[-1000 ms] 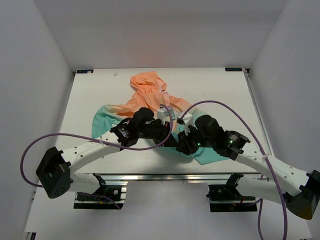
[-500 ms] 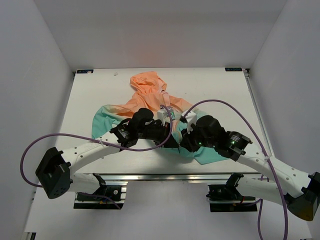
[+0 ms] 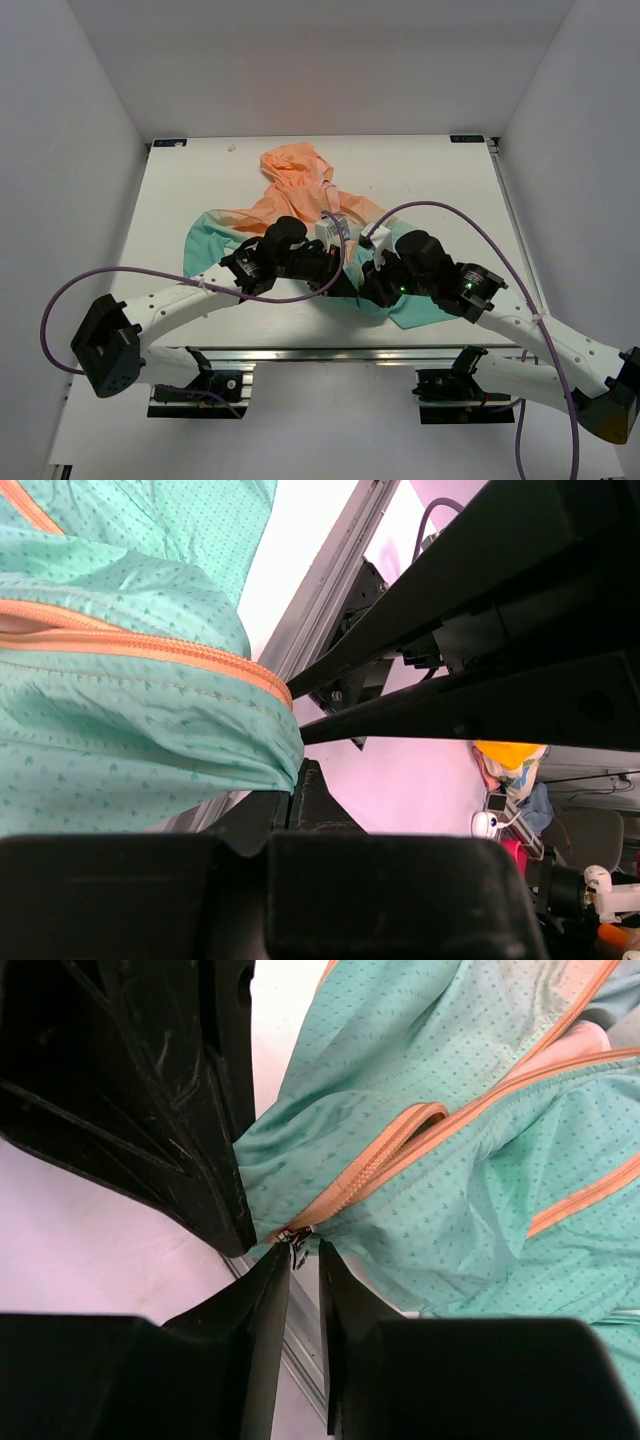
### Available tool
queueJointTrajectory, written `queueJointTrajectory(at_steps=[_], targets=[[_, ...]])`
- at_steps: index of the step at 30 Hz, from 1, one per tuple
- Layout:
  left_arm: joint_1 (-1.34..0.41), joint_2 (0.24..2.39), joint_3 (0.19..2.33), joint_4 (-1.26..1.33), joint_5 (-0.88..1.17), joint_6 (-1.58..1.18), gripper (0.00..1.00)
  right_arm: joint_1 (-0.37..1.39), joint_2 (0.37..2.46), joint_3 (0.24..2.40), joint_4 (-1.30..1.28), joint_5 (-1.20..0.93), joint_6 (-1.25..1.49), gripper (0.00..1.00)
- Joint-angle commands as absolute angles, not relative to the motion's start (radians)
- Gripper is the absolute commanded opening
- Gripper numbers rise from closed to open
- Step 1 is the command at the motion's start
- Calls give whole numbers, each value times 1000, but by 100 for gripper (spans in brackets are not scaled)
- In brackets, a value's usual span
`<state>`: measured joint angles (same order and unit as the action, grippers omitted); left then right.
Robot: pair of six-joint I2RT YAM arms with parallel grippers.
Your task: Zip up the jacket
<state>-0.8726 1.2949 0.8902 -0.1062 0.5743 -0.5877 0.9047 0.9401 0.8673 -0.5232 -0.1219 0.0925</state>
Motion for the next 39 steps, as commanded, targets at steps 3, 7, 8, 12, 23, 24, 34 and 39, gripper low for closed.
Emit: queueJointTrajectory(at_steps=[3, 7, 8, 12, 23, 24, 34, 39], targets=[[-877, 1252, 887, -92, 603, -575, 0, 907, 922, 862, -488, -135, 81, 29], [-877, 1249, 888, -92, 607, -572, 0, 905, 923, 865, -485, -106, 89, 24], [-877, 1250, 887, -91, 609, -572, 0, 907, 923, 864, -479, -103, 90, 19], [-877, 1258, 891, -95, 618, -568, 0, 907, 920, 865, -460, -94, 89, 1], [-877, 1302, 904, -305, 563, -568, 0, 907, 951, 948, -549, 144, 149, 0], [-877, 1304, 897, -322, 558, -574, 0, 907, 956, 956, -555, 149, 150, 0], [-879, 1293, 842, -385, 568, -617, 0, 907, 1043, 1003, -507, 349, 215, 0], [-879, 1310, 815, -400, 569, -638, 0, 907, 1031, 988, -450, 384, 221, 0]])
